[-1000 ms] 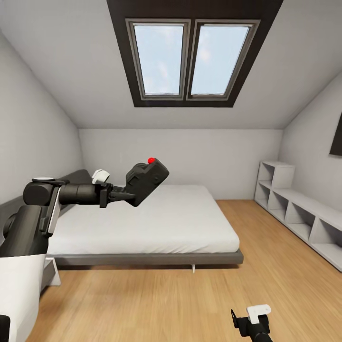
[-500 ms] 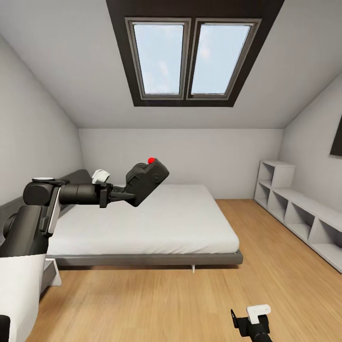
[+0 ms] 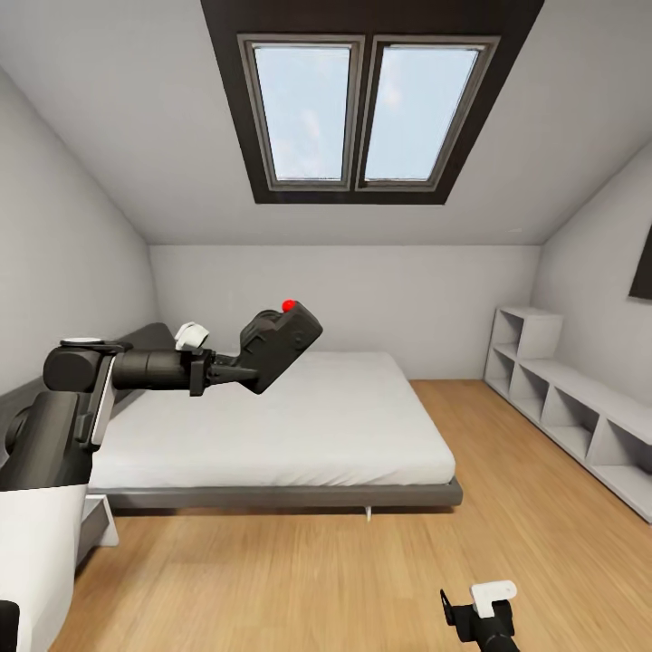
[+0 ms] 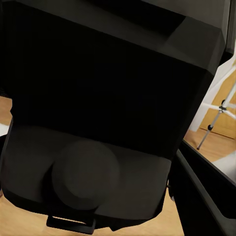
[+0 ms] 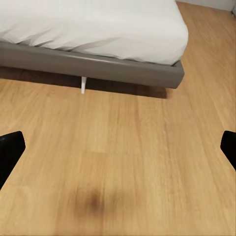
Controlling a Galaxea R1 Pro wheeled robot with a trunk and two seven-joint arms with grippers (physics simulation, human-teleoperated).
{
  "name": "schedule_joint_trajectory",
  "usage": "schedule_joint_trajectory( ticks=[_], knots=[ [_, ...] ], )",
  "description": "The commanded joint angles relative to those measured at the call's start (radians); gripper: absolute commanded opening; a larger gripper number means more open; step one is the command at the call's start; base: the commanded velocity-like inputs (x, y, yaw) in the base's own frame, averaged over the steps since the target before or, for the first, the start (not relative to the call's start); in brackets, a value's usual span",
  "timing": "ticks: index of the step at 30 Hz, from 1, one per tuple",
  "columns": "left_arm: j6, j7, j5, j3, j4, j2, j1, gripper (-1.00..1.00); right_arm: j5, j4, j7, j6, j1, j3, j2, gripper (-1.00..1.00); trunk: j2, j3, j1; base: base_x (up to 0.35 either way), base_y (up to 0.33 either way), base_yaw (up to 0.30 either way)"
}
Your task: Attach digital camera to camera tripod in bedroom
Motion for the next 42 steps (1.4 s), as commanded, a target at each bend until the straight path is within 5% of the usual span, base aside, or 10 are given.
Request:
schedule_joint_trajectory(
  ticks=[1, 42],
  knots=[
    [0.01, -0.008, -0.008, 0.001, -0.001, 0.0, -0.001, -1.0, -0.001, 0.001, -0.005, -0.002, -0.001, 0.007, 0.0, 1.0, 0.007, 0.001, -0.004, 0.0, 0.0, 0.0],
    [0.01, -0.008, -0.008, -0.001, 0.005, 0.0, -0.001, -1.0, -0.001, 0.002, -0.005, -0.002, -0.001, 0.007, 0.001, 1.0, 0.294, 0.11, -0.161, 0.0, 0.0, 0.0]
  ],
)
